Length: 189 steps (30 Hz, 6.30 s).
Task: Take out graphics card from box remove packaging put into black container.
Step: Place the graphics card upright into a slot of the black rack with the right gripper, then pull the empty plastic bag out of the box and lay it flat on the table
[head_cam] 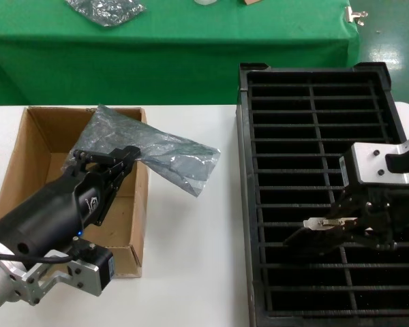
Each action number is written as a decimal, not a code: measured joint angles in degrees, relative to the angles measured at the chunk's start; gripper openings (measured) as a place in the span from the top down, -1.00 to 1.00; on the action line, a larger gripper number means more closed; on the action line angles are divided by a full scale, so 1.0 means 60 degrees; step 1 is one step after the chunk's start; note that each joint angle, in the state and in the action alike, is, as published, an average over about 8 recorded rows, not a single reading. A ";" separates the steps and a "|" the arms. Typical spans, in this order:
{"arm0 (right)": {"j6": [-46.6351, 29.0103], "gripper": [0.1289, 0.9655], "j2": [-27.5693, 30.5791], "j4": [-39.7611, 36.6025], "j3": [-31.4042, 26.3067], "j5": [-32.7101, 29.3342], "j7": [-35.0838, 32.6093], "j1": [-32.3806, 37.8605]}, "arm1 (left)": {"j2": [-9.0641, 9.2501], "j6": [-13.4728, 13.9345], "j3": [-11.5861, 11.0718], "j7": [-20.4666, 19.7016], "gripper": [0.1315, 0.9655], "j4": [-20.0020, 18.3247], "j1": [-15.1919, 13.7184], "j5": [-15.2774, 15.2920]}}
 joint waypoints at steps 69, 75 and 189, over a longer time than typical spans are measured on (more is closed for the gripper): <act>0.0000 0.86 0.0179 0.0529 -0.0633 -0.0236 -0.0470 0.0094 | 0.0000 0.0000 0.0000 0.0000 0.98 0.0000 0.0000 0.0000; 0.0000 0.86 -0.0008 0.0333 -0.0671 -0.0380 -0.0562 0.0067 | 0.0000 0.0000 0.0000 0.0000 0.98 0.0000 0.0000 0.0000; 0.3883 -1.00 0.0092 0.0520 0.0667 -0.0850 -0.1055 -0.2187 | 0.4615 0.4858 -0.1977 -0.6942 0.98 0.0342 -0.1458 0.1550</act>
